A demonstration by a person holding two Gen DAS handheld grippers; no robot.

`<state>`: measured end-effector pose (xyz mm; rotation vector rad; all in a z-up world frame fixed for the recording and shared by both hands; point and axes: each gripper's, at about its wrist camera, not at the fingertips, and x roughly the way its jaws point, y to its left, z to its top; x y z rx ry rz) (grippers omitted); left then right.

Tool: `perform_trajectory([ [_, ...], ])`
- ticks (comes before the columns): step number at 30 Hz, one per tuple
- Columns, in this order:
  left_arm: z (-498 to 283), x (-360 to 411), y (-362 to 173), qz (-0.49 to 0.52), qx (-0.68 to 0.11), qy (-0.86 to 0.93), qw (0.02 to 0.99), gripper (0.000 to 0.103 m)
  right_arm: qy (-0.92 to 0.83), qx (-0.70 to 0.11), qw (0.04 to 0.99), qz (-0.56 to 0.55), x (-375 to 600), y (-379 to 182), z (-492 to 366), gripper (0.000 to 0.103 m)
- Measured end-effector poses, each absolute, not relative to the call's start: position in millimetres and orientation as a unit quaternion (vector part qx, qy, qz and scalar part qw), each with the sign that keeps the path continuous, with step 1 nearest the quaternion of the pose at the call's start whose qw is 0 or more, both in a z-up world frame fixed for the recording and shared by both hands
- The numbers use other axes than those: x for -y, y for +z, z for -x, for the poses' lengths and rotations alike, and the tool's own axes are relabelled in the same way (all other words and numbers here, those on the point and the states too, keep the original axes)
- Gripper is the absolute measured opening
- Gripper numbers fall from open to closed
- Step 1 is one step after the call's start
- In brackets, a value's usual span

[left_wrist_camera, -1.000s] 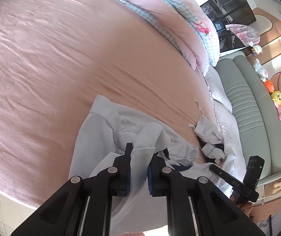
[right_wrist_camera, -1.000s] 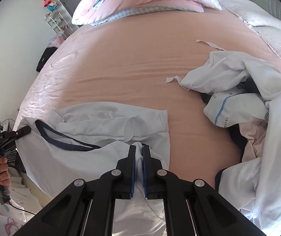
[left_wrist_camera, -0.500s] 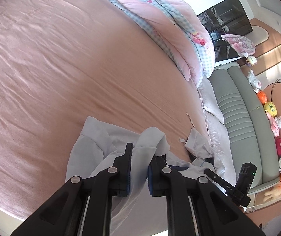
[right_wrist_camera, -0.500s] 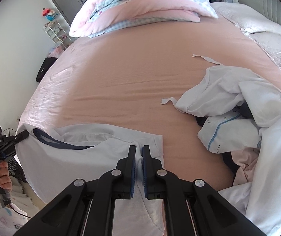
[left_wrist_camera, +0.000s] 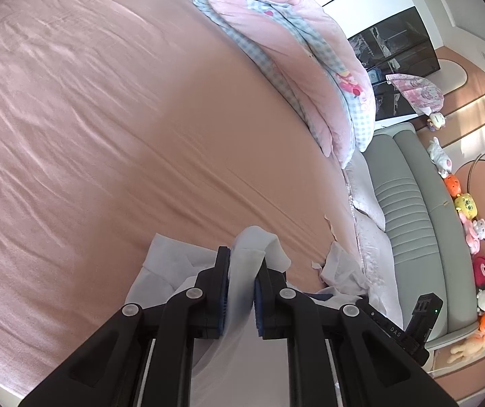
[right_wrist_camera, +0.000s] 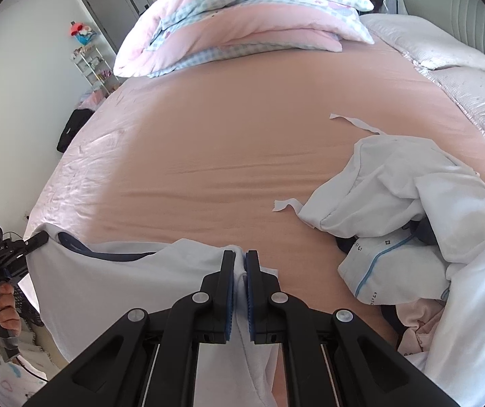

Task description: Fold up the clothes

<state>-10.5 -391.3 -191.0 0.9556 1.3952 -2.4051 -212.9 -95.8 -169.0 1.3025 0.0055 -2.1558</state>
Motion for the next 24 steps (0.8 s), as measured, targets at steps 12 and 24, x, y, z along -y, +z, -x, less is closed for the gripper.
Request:
perform_trajectory([
  [12, 21, 407, -218, -0.323, -0.484, -0.803, 0.130, 0.010, -0.818, 0.003, 0.286, -0.499, 99, -188, 235, 0.004],
  [24, 36, 404, -239, -0.390, -0.433, -0.794, 0.175, 0.012, -0.816, -0.060, 0.242, -0.521, 109, -228, 245, 0.004],
])
